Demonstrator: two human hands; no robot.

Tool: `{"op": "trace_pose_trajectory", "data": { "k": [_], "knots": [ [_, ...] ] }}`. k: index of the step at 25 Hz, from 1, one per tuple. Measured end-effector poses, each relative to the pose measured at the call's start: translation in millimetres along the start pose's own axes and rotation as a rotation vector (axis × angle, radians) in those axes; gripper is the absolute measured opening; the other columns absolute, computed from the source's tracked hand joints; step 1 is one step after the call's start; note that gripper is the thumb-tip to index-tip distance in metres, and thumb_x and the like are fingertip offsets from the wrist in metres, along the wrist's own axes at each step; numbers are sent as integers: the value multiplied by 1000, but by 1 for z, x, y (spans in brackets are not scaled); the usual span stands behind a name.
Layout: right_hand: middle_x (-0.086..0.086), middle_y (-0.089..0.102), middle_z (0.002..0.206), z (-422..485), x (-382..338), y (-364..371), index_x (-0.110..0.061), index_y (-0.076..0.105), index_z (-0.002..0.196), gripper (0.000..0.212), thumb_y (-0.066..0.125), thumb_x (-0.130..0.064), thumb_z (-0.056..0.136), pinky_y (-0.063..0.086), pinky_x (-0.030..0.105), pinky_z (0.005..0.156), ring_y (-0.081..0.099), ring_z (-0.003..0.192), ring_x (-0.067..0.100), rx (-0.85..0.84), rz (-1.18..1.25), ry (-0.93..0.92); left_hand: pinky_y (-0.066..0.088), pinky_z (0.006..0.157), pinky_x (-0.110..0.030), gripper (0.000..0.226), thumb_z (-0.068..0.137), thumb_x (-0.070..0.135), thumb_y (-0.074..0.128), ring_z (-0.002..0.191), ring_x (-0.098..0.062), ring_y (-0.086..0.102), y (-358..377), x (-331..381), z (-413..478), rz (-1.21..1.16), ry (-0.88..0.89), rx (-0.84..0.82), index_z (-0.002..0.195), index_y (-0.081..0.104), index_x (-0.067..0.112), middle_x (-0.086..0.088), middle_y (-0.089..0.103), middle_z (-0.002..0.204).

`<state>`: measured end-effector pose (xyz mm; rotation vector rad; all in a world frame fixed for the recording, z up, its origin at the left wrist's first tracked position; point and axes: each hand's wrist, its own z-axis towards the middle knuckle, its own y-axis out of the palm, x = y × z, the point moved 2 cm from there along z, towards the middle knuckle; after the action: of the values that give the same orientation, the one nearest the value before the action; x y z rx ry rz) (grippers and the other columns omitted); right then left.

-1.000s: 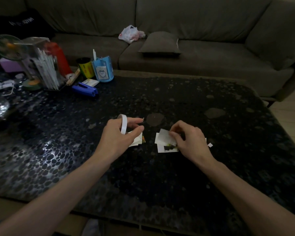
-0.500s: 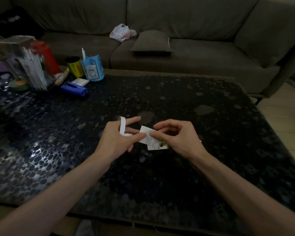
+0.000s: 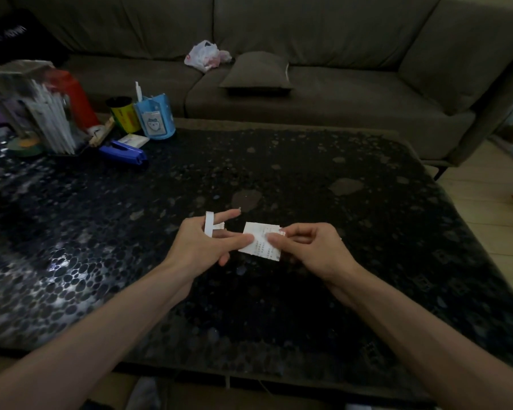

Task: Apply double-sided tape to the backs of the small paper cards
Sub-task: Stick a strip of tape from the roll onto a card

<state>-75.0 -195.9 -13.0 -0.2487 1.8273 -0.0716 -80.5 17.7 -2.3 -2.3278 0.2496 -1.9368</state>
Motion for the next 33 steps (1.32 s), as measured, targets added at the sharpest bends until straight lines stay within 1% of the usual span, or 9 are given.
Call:
{"op": "trace_pose_trajectory", "data": {
  "k": [4, 7, 10, 16, 21, 24, 27, 30, 33],
  "knots": [
    [-11, 79, 76, -1, 9, -3, -25, 80, 96, 5, 81, -27, 91, 49, 9, 52, 70, 59, -3, 71, -115, -19, 47, 68, -17, 56, 86, 29, 83, 51, -5, 53, -5, -7, -4, 43, 1, -6, 139, 63, 32, 4, 80, 85],
    [-10, 78, 71, -3, 13, -5, -23, 77, 93, 10, 80, -32, 91, 51, 14, 56, 74, 64, 1, 52, -285, -40, 47, 55, -16, 36, 91, 33, 78, 52, -5, 53, -15, -12, -5, 58, 40, 65, 127, 71, 36, 3, 81, 93],
    [-6, 76, 68, -8, 19, 3, -22, 71, 91, 14, 78, -35, 92, 56, 20, 61, 74, 63, 3, -18, -435, -58, 48, 53, -16, 23, 90, 32, 79, 54, -7, 54, -24, -15, -7, 26, 55, 94, 113, 79, 37, 0, 80, 95],
    [-14, 67, 84, -6, 15, 7, -37, 68, 92, 8, 76, -42, 92, 46, 13, 63, 64, 78, -4, -66, -761, -187, 43, 50, -16, 15, 92, 31, 77, 55, -4, 52, -22, -10, -11, 9, 32, 82, 105, 82, 36, 3, 80, 94],
    [-11, 65, 75, -5, 17, 6, -41, 61, 101, 27, 84, -42, 85, 52, 18, 67, 62, 69, 0, 0, -854, -281, 37, 46, -15, 12, 96, 32, 71, 54, -1, 51, -19, -8, -9, -11, -41, 105, 98, 84, 31, 7, 74, 77],
    [-12, 70, 82, -1, 16, 12, -42, 66, 107, 26, 82, -35, 88, 52, 15, 66, 67, 76, -3, 22, -531, -238, 31, 45, -17, 15, 98, 29, 69, 54, -2, 46, -15, -8, -7, -91, -111, 9, 100, 84, 24, 7, 63, 74],
    [-18, 75, 97, 0, 10, 19, -44, 76, 107, 24, 76, -26, 92, 52, 23, 81, 70, 96, 1, -127, -124, -67, 27, 45, -18, 17, 100, 26, 68, 55, -3, 44, -8, -10, -8, -127, -141, -96, 101, 83, 19, 9, 59, 74],
    [-18, 76, 103, 0, 7, 23, -42, 81, 106, 29, 70, -18, 92, 48, 29, 82, 67, 102, 6, -217, 23, 1, 24, 46, -18, 18, 100, 27, 67, 55, -3, 43, -4, -11, -8, -108, -132, -153, 103, 83, 19, 12, 56, 71],
    [-12, 78, 104, 0, 8, 21, -36, 83, 102, 19, 72, -23, 93, 47, 27, 77, 65, 98, 7, -195, 58, 5, 24, 47, -19, 18, 100, 28, 67, 56, -3, 42, -4, -11, -7, -85, -130, -158, 102, 83, 21, 11, 55, 70]
  ]
}}
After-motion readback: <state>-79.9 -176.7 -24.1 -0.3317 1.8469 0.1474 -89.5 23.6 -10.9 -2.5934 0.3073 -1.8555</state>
